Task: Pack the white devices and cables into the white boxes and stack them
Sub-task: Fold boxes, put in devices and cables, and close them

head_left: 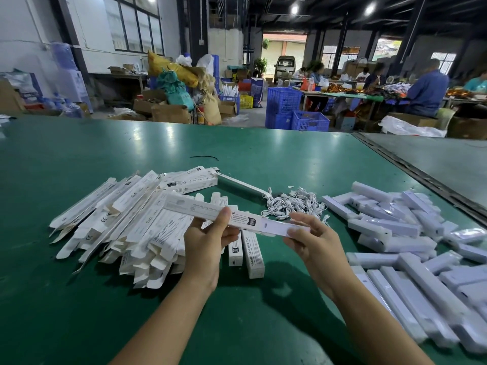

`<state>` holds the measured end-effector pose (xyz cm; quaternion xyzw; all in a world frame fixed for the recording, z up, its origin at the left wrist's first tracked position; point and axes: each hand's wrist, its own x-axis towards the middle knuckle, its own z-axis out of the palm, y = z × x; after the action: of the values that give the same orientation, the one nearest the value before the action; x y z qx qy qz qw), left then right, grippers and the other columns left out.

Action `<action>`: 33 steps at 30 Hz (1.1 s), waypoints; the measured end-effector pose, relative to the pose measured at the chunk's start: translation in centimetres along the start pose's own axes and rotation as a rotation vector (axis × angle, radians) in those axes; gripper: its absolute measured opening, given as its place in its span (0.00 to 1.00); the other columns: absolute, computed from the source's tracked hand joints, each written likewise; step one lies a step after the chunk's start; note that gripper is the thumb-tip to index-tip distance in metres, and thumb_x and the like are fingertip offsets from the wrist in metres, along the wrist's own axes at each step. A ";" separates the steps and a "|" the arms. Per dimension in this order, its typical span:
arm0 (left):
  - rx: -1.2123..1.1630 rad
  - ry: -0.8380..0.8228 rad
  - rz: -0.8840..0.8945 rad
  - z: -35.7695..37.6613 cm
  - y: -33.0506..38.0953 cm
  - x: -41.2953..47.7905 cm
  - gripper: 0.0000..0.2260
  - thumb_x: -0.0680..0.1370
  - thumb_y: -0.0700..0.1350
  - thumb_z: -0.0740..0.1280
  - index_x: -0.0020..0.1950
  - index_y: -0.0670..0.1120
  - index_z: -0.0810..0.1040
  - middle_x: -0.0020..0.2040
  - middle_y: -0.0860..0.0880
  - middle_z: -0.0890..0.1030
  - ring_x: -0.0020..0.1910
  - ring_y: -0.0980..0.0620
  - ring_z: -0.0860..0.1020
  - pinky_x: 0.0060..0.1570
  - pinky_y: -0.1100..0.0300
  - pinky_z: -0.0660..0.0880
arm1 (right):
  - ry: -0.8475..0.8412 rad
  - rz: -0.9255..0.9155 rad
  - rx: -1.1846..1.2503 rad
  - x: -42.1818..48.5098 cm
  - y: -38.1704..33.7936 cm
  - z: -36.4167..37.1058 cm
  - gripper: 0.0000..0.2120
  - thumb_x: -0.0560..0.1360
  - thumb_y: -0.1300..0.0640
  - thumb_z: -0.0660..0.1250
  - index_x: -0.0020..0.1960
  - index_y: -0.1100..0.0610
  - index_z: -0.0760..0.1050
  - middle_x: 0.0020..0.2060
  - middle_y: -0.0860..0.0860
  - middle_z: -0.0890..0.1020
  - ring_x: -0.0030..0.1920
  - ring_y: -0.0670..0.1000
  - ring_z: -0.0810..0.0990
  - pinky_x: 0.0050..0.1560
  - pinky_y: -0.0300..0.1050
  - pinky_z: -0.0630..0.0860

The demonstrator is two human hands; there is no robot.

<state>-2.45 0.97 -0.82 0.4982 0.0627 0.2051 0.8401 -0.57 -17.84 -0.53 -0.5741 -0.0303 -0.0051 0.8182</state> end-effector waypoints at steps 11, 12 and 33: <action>0.031 -0.065 0.055 0.3 -0.8 -0.6 0.15 0.65 0.48 0.76 0.48 0.43 0.81 0.45 0.42 0.86 0.43 0.47 0.85 0.42 0.62 0.80 | 0.327 -0.015 -0.120 0.0 1.5 0.4 0.10 0.68 0.58 0.79 0.46 0.54 0.81 0.40 0.48 0.84 0.41 0.46 0.83 0.51 0.43 0.79; 0.034 -0.065 0.059 0.4 -0.8 -0.7 0.15 0.65 0.47 0.75 0.48 0.42 0.81 0.45 0.42 0.86 0.43 0.47 0.85 0.42 0.62 0.81 | 0.325 -0.010 -0.150 -0.1 1.5 0.4 0.08 0.68 0.57 0.78 0.46 0.53 0.82 0.39 0.47 0.85 0.41 0.45 0.83 0.48 0.42 0.78; 0.151 -0.227 -0.037 0.7 -1.9 -1.0 0.22 0.70 0.55 0.73 0.53 0.39 0.78 0.39 0.45 0.85 0.36 0.50 0.82 0.37 0.61 0.79 | -0.459 0.298 0.178 -2.3 -0.7 1.7 0.28 0.73 0.29 0.53 0.69 0.36 0.70 0.68 0.54 0.75 0.21 0.52 0.74 0.23 0.38 0.71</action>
<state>-2.64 -0.82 -2.16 0.5789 -0.0082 0.1266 0.8054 -3.02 -16.55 0.58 -0.4844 -0.1301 0.2481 0.8287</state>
